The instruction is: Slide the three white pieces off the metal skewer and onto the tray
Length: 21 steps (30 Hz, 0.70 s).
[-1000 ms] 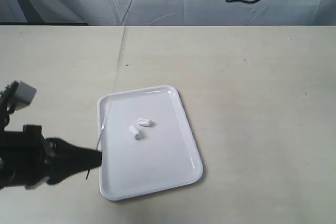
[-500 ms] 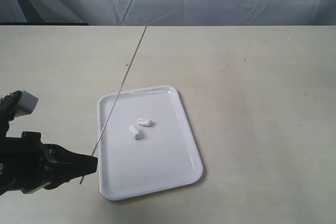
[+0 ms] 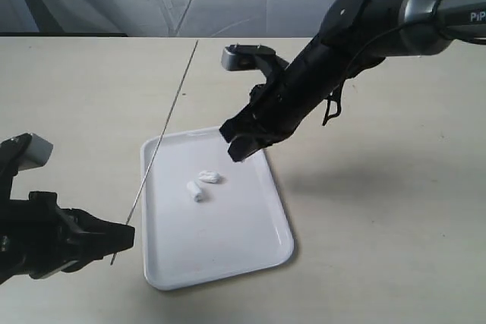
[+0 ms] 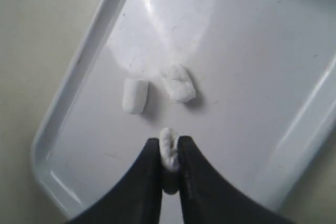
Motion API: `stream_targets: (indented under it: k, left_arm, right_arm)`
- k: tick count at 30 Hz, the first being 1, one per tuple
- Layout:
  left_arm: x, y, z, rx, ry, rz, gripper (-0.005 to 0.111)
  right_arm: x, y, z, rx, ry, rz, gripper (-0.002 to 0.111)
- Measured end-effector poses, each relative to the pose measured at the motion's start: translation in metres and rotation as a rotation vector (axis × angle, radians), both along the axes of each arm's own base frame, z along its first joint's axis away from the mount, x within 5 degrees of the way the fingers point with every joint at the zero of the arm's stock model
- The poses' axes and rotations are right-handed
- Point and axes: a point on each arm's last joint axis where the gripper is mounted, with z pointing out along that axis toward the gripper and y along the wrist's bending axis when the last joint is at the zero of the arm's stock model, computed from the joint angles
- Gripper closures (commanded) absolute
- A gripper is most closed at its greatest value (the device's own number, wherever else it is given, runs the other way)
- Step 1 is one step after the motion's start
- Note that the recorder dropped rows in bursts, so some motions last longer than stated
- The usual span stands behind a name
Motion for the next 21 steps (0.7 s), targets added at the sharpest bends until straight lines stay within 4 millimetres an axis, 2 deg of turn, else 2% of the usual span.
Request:
stream_targets:
  k: [4, 7, 10, 15, 19, 21]
  left_arm:
    - [0.002, 0.000, -0.009, 0.018, 0.041, -0.010, 0.107]
    - [0.005, -0.001, -0.020, 0.039, 0.108, -0.017, 0.107]
    - [0.008, -0.001, -0.034, 0.073, 0.175, -0.015, 0.107]
    - [0.011, 0.000, -0.051, 0.120, 0.238, -0.027, 0.107]
    - [0.013, -0.007, -0.058, 0.043, 0.272, -0.065, 0.107]
    - [0.014, -0.009, -0.061, 0.023, 0.288, -0.066, 0.104]
  right_arm:
    - [-0.011, 0.014, -0.013, -0.007, 0.023, 0.014, 0.072]
    - [-0.016, 0.024, -0.022, -0.015, 0.027, 0.025, 0.069]
    - [-0.016, 0.025, -0.021, -0.009, 0.017, 0.017, 0.069]
    - [-0.015, 0.016, 0.006, -0.039, -0.099, 0.064, 0.069]
    - [-0.019, 0.012, 0.037, -0.015, -0.179, 0.074, 0.069]
    - [-0.021, 0.011, 0.047, -0.004, -0.198, 0.074, 0.069]
